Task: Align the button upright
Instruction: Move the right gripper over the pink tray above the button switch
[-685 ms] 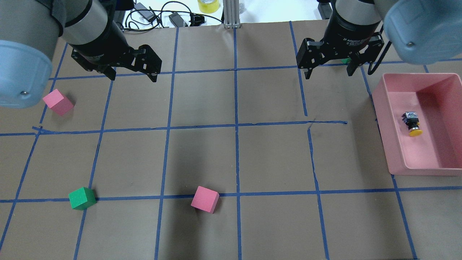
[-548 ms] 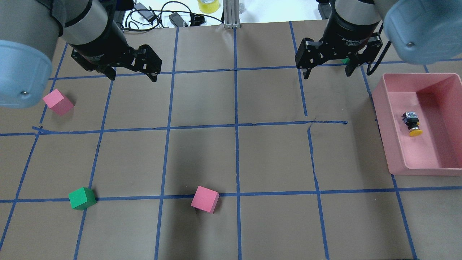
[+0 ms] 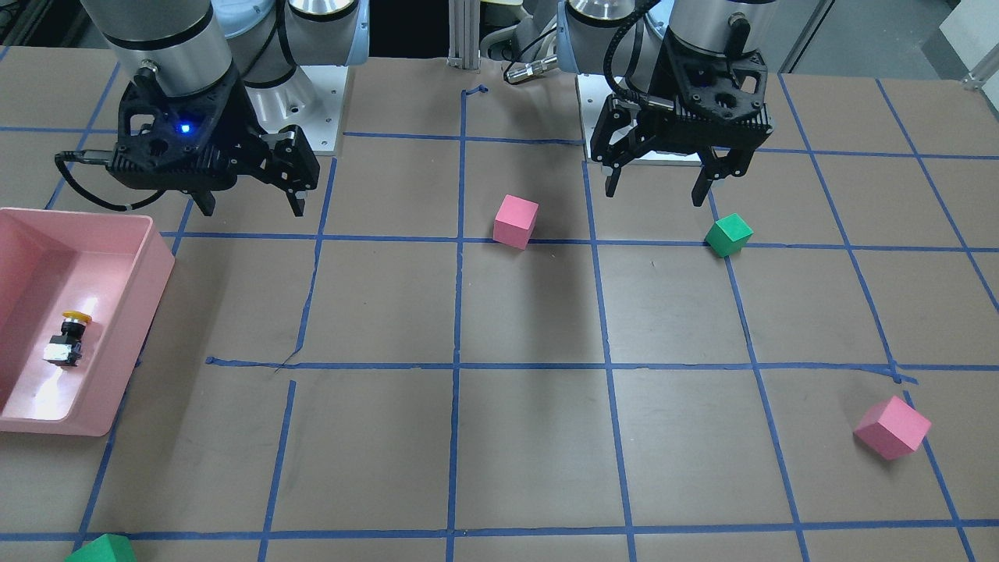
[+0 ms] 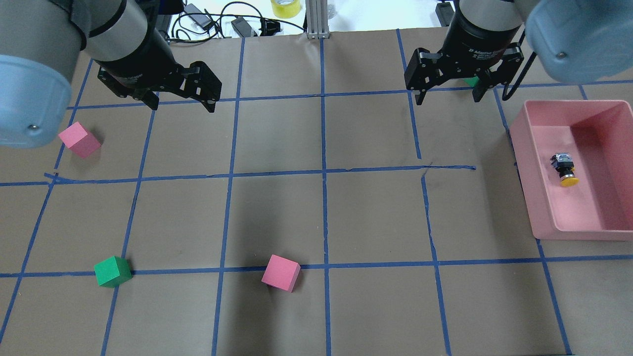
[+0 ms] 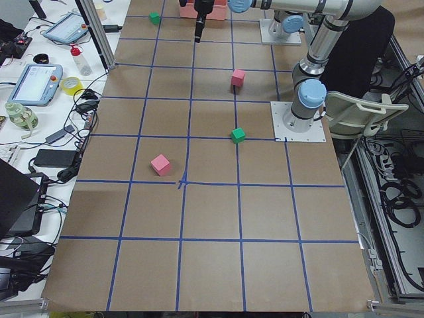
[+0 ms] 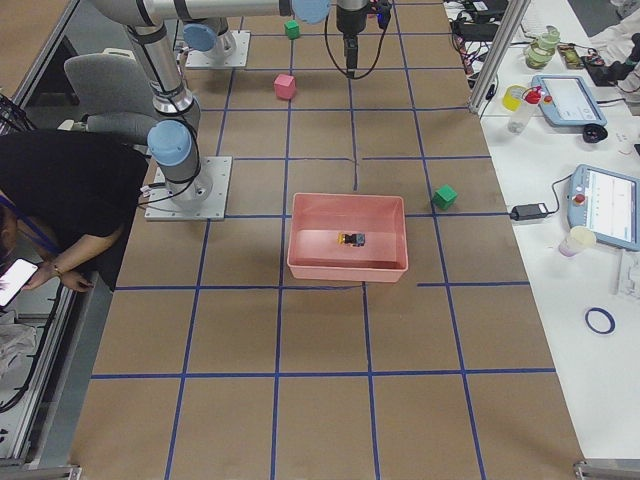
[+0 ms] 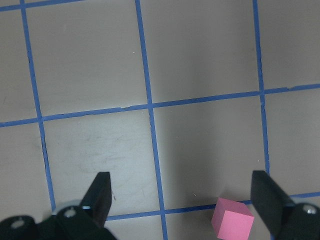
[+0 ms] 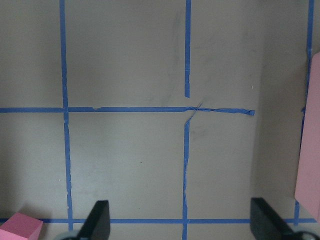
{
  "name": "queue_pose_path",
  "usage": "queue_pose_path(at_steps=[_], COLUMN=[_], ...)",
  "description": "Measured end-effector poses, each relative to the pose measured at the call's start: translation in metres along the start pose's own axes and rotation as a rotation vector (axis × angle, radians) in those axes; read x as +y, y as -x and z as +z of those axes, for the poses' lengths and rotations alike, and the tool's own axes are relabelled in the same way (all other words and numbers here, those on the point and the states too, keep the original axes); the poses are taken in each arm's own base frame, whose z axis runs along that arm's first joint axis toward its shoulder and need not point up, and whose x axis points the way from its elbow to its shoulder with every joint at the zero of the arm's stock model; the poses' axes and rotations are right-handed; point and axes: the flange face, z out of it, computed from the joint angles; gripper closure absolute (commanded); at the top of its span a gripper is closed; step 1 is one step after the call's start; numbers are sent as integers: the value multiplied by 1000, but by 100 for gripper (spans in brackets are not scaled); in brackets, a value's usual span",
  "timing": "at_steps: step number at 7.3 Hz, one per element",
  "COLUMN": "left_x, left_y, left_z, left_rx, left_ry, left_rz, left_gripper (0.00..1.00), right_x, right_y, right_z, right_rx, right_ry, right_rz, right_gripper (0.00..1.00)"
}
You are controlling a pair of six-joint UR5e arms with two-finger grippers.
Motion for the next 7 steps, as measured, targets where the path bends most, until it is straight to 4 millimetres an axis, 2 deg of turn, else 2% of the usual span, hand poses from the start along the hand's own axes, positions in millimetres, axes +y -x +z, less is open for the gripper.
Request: queue_pose_path(at_steps=[1,2,4,6,7], left_x=[0,0,0,0,0], left_y=[0,0,0,0,0], left_z=[0,0,0,0,0], left_rx=[0,0,0,0,0], left_ry=[0,0,0,1,1], left_rz=[0,0,0,0,0], left_gripper=[0,0,0,0,0], right_x=[-6,-13,-30,-41,-40], right_y=[-18,-45,-124,-210,-245], right_z=[2,7,23,57,77], right_rx=[7,14,24,32,46], right_ry=[7,18,46,74,65], right_rz=[25,64,156,175,162], right_gripper=[0,0,0,0,1])
